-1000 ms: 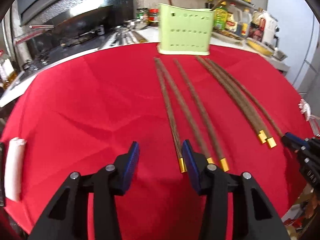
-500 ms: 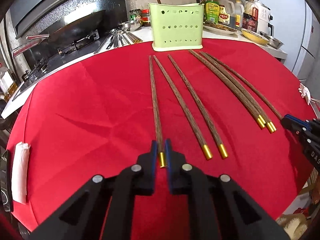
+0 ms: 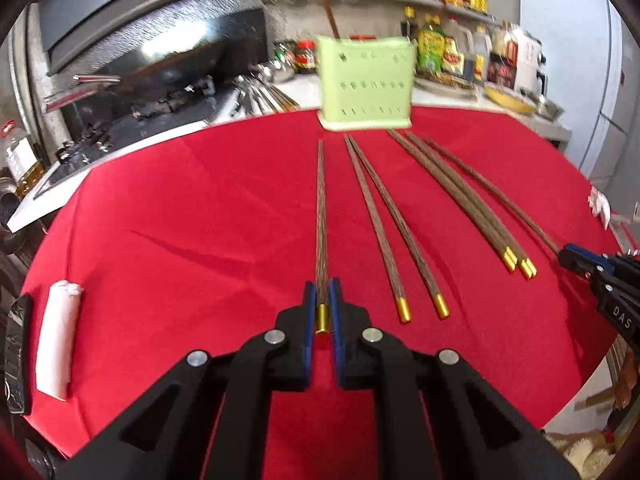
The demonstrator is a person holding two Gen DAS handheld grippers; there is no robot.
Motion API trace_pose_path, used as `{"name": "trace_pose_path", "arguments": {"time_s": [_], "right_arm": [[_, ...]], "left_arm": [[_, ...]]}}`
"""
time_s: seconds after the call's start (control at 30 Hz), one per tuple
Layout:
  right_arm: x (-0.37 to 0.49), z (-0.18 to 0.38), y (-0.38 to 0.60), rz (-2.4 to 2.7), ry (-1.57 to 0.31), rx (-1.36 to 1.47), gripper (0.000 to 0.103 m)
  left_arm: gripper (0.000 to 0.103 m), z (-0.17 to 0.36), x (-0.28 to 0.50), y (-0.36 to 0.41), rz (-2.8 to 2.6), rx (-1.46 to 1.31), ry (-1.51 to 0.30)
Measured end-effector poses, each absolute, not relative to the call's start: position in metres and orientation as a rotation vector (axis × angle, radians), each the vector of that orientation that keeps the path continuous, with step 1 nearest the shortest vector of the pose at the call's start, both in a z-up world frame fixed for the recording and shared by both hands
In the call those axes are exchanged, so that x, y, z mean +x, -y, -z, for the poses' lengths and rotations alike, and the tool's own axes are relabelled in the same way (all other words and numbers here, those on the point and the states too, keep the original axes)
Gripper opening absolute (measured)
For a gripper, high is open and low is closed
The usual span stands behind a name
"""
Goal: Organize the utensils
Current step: 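Close the left tool on a chopstick while the right tool grasps another chopstick, then lift the left tool's chopstick upright over the holder while the right tool carries its chopstick there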
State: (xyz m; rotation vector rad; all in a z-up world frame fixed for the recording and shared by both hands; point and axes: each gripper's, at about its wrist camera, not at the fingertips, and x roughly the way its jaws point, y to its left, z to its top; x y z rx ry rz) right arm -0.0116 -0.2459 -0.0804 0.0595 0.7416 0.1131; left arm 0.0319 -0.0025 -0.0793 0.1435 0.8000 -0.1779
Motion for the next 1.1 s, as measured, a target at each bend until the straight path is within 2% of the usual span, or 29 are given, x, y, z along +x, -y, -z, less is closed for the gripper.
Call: {"name": "trace_pose_path", "arguments": {"time_s": [0.73,1.1], "right_arm": [[-0.050,-0.069,0.254,-0.095,-0.322,0.033,0.007],[-0.017,-0.085,0.262,-0.065,-0.308,0.010,0.007]], "left_arm": [[0.007,-0.070,-0.008,-0.017,0.268,0.045,-0.368],[0.007,-0.063,0.022,-0.016,0.274,0.028,-0.410]]}}
